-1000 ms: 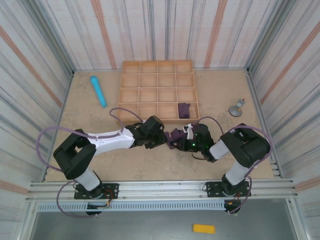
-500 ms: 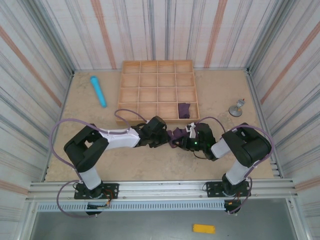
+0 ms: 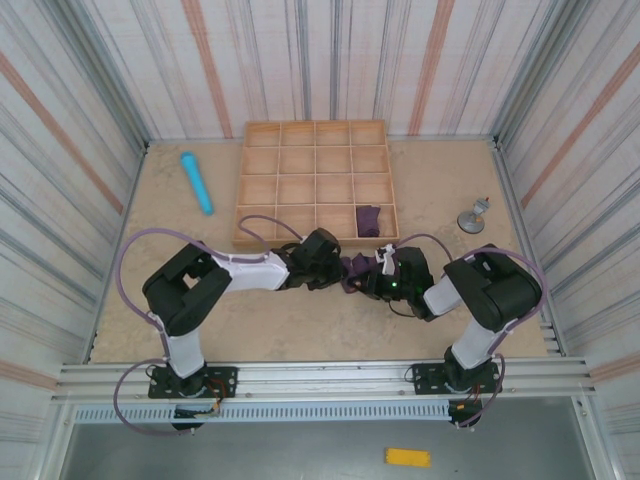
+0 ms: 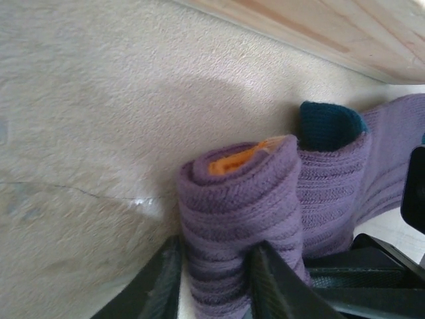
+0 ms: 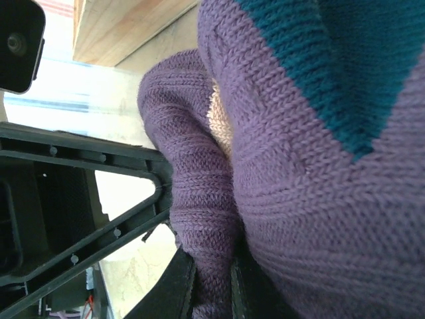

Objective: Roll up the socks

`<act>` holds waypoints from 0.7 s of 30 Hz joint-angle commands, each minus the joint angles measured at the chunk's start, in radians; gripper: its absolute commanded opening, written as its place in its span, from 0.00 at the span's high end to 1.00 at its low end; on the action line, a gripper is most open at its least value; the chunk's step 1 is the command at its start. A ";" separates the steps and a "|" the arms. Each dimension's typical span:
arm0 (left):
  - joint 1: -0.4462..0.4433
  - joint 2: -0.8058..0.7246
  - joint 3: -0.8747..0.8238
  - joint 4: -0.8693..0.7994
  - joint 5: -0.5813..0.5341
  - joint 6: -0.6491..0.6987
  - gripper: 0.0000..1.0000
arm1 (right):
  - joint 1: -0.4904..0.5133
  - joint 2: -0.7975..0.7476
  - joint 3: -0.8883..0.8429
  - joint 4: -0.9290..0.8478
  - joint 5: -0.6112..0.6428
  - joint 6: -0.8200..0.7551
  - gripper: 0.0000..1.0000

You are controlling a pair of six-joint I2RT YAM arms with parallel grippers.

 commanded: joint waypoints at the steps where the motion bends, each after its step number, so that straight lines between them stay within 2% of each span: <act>1: 0.016 0.064 0.017 -0.074 -0.024 0.008 0.79 | 0.005 0.071 -0.046 -0.173 0.008 0.015 1.00; 6: 0.030 0.074 0.040 -0.145 -0.039 0.000 1.00 | 0.005 0.062 -0.051 -0.158 -0.012 0.013 0.98; 7: 0.033 0.071 0.045 -0.162 -0.042 0.002 1.00 | 0.005 0.054 -0.050 -0.164 -0.012 0.008 0.91; 10: 0.034 0.045 0.069 -0.265 -0.073 0.007 1.00 | 0.007 0.004 -0.044 -0.211 -0.017 -0.018 0.80; 11: 0.033 0.033 0.076 -0.303 -0.088 0.006 1.00 | 0.010 -0.020 -0.038 -0.244 -0.013 -0.031 0.73; 14: 0.022 -0.021 0.092 -0.426 -0.137 0.003 1.00 | 0.043 -0.125 0.004 -0.407 0.019 -0.105 0.64; 18: -0.002 -0.092 0.106 -0.564 -0.195 -0.021 1.00 | 0.132 -0.311 0.071 -0.667 0.172 -0.215 0.51; 21: -0.019 -0.123 0.121 -0.667 -0.215 -0.061 1.00 | 0.179 -0.417 0.101 -0.774 0.261 -0.259 0.40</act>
